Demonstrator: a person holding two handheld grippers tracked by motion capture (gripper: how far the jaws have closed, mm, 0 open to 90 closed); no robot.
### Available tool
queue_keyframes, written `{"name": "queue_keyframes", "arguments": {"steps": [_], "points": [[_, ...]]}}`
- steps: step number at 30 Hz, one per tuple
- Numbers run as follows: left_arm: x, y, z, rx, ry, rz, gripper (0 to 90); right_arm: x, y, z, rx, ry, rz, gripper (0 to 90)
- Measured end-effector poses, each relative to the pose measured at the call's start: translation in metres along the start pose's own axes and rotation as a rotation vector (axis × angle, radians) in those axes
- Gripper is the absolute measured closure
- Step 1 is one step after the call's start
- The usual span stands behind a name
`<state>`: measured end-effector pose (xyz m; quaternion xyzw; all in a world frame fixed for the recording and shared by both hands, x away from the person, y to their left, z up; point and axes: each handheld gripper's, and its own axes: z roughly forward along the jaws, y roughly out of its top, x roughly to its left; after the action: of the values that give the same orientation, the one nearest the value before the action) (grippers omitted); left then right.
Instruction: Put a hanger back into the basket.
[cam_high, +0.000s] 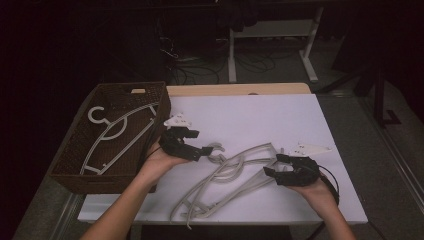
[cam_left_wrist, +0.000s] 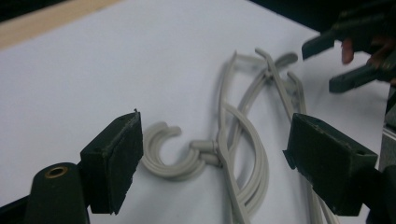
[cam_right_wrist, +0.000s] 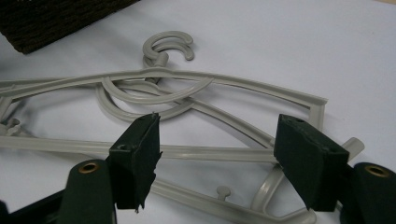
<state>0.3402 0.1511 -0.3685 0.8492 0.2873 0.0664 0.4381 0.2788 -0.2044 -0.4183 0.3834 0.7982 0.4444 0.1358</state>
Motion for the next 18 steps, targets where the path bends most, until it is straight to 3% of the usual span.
{"name": "queue_keyframes", "arguments": {"steps": [10,18], "points": [[-0.013,-0.038,0.032,0.098,-0.024,0.014,22.5,0.0,0.0,0.001,0.005,-0.002,0.003,30.7],[-0.018,-0.053,0.049,0.188,-0.013,0.068,31.3,0.001,0.0,0.002,0.007,-0.003,-0.001,30.7]]}}
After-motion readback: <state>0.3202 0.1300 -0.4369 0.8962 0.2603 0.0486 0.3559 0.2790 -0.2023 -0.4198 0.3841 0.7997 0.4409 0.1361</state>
